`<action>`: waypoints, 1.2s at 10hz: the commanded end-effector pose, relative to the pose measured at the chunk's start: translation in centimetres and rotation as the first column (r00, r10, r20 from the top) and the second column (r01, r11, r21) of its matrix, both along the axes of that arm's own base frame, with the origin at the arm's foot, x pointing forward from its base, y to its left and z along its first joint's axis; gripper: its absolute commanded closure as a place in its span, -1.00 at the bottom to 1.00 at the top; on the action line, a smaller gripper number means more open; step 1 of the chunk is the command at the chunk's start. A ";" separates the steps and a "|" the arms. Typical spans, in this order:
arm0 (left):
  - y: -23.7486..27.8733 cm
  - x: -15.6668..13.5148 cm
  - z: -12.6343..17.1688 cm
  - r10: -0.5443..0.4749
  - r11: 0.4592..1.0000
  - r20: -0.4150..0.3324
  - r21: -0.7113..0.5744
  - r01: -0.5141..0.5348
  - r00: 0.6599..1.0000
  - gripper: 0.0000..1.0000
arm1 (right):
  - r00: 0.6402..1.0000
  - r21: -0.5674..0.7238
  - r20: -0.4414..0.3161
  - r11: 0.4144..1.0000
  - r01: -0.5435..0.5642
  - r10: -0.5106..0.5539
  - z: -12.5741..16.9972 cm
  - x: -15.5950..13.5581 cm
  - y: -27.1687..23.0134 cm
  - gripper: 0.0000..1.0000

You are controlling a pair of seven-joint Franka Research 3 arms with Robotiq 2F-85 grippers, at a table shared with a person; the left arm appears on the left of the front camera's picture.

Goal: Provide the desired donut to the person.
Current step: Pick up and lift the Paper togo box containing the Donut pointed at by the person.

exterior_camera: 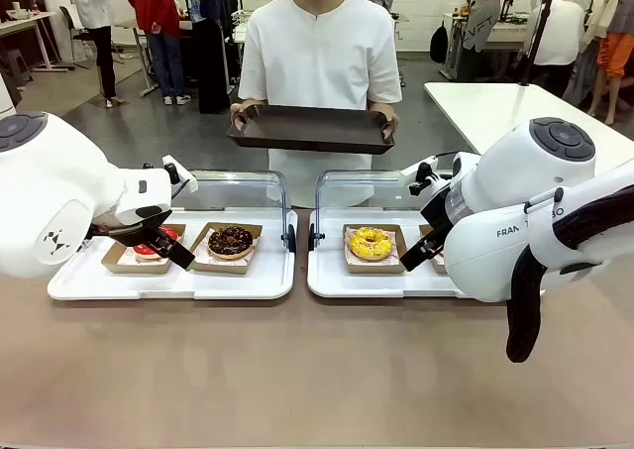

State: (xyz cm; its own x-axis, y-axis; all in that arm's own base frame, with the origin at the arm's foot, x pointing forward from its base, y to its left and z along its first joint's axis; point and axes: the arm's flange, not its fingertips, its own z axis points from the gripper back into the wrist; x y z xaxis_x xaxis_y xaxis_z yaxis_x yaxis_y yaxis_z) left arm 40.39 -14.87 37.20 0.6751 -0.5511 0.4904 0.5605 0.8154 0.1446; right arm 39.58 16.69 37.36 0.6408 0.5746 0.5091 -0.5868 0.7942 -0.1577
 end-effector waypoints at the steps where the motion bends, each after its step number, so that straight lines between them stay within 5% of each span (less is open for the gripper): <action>1: 0.0 0.0 0.0 0.000 1.000 0.000 0.000 0.000 1.000 -1.00 | 1.000 0.000 0.000 1.000 0.000 0.000 0.0 0.0 0.0 -1.00; 5: 0.0 0.0 0.0 0.000 1.000 0.000 0.000 0.000 1.000 -1.00 | 1.000 0.000 0.000 1.000 0.000 0.000 0.0 0.0 0.0 -1.00; 7: 0.8 -1.0 5.4 0.019 0.998 0.012 0.060 -0.020 1.000 -1.00 | 0.998 0.013 -0.059 1.000 -0.004 0.004 5.5 -1.4 -0.4 -1.00; 10: 1.9 -3.6 12.3 -0.009 0.997 -0.105 0.071 0.016 0.994 -1.00 | 0.986 -0.027 -0.168 1.000 -0.003 -0.001 13.1 -5.1 -2.4 -1.00; 12: 2.5 -5.3 15.8 -0.013 0.998 -0.089 0.062 0.018 0.996 -1.00 | 0.987 -0.054 -0.158 0.998 0.017 -0.026 17.2 -7.6 -3.0 -1.00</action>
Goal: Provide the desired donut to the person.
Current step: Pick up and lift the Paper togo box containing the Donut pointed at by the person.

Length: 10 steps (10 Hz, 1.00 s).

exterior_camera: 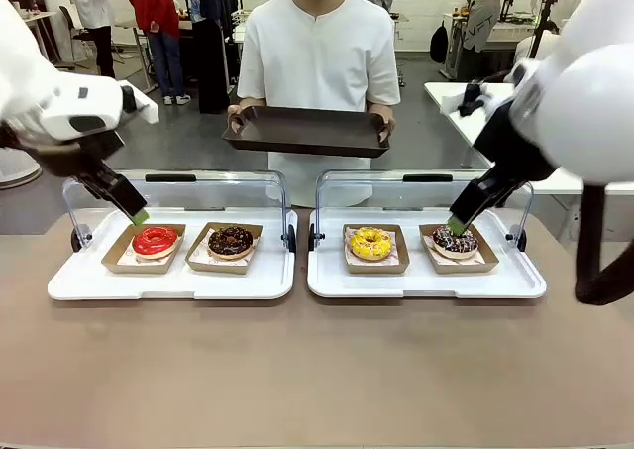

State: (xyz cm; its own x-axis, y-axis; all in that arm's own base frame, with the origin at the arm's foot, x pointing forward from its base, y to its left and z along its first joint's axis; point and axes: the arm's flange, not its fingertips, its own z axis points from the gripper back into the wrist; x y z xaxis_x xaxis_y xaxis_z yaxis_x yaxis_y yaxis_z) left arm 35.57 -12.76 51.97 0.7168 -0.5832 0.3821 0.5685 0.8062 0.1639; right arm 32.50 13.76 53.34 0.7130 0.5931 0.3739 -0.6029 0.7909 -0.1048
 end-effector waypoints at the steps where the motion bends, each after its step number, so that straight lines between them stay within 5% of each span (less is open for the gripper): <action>1: 0.9 -1.8 2.3 -0.002 1.000 0.020 -0.026 0.003 1.000 -1.00 | 1.000 -0.010 0.010 1.000 0.019 -0.018 2.7 -1.9 -0.2 -1.00; 4: 2.0 -4.0 4.2 0.050 0.998 0.096 -0.048 -0.045 0.994 -1.00 | 0.998 -0.043 0.038 0.998 0.041 -0.040 2.9 -2.9 -0.4 -1.00; 9: 1.5 -3.2 4.5 0.021 1.000 0.060 -0.019 -0.019 0.998 -1.00 | 1.000 -0.010 0.017 1.000 -0.002 0.002 4.1 -3.2 -0.5 -1.00; 10: 3.4 -3.0 4.7 -0.063 0.995 0.088 -0.073 0.069 0.994 -1.00 | 1.000 -0.018 0.022 1.000 0.004 -0.004 4.2 -3.3 -0.5 -1.00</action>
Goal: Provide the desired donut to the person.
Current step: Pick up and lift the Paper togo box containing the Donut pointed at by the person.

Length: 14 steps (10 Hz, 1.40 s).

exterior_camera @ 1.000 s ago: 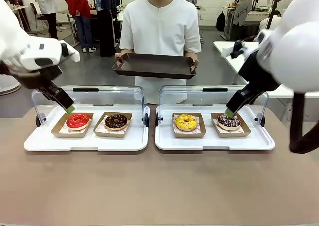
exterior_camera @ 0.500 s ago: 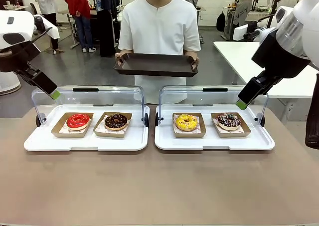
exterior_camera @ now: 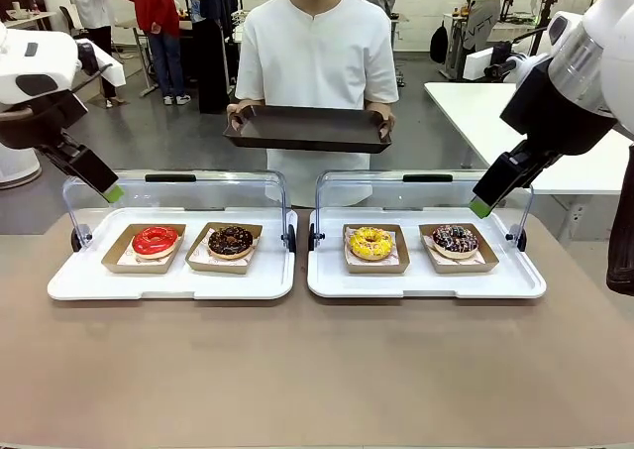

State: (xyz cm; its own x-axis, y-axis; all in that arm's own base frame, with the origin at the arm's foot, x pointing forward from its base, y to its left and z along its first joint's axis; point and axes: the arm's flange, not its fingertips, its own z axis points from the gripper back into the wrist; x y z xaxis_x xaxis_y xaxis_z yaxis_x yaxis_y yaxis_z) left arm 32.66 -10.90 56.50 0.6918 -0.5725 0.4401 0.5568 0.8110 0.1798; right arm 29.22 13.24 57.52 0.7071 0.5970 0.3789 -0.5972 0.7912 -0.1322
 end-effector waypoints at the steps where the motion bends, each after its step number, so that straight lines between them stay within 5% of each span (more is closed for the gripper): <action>1: 2.9 -0.3 0.5 -0.144 0.981 0.065 -0.123 0.152 0.987 -1.00 | 0.997 0.134 0.058 0.990 -0.049 0.042 0.1 0.8 -3.4 -1.00; 3: 5.0 0.3 0.3 -0.212 0.952 0.085 -0.208 0.226 0.974 -1.00 | 0.991 0.330 0.105 0.937 -0.114 0.084 -0.5 1.5 -8.9 -1.00; 6: 10.3 0.9 0.6 -0.410 0.817 0.217 -0.343 0.463 0.886 -1.00 | 0.939 0.528 0.263 0.782 -0.332 0.221 -1.6 1.0 -16.4 -1.00; 7: 12.4 1.4 0.4 -0.435 0.798 0.224 -0.352 0.489 0.872 -1.00 | 0.931 0.545 0.264 0.757 -0.360 0.253 -2.0 0.7 -18.5 -1.00; 10: 17.2 2.1 -0.8 -0.485 0.776 0.267 -0.308 0.550 0.833 -1.00 | 0.937 0.509 0.238 0.788 -0.346 0.257 -1.7 -0.2 -23.3 -1.00; 14: 20.1 2.6 -2.1 -0.511 0.721 0.274 -0.378 0.580 0.814 -1.00 | 0.893 0.479 0.310 0.758 -0.443 0.326 -1.2 -0.9 -25.5 -1.00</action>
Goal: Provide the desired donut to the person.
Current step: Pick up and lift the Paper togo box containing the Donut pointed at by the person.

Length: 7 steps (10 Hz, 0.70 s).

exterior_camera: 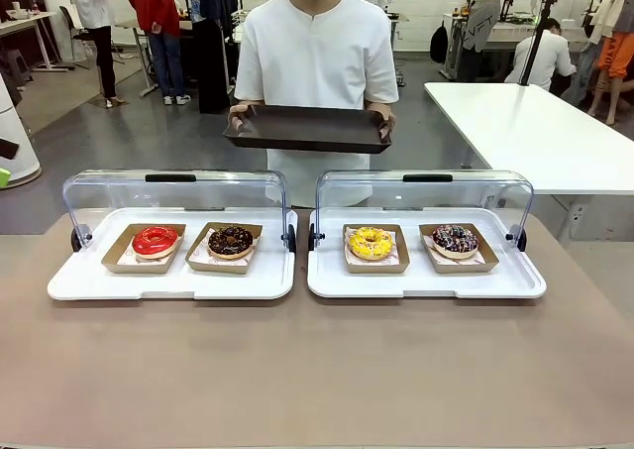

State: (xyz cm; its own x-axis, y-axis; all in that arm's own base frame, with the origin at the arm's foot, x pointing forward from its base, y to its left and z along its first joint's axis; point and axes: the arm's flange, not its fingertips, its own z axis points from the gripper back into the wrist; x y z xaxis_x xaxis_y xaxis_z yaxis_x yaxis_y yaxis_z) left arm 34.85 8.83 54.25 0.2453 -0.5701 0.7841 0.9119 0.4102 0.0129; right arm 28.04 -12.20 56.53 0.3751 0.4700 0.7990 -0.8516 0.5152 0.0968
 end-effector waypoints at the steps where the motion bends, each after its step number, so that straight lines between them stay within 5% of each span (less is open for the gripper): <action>1: 1.1 0.3 0.1 -0.042 0.999 -0.004 -0.030 0.041 0.999 -1.00 | 0.997 0.020 0.036 0.998 -0.064 0.063 -0.2 0.1 -0.4 -1.00; 7: 2.1 -0.6 0.2 -0.075 0.997 -0.007 0.029 0.075 0.997 -1.00 | 0.990 -0.017 0.047 0.991 -0.135 0.136 -0.7 -0.7 -1.5 -1.00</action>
State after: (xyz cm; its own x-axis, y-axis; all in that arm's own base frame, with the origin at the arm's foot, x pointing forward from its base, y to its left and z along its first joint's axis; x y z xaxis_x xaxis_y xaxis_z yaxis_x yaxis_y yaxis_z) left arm 34.12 10.41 54.33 0.2293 -0.6029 0.7641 0.9340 0.3571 0.0015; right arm 27.07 -13.52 55.54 0.2844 0.5322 0.7975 -0.9137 0.4024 0.0572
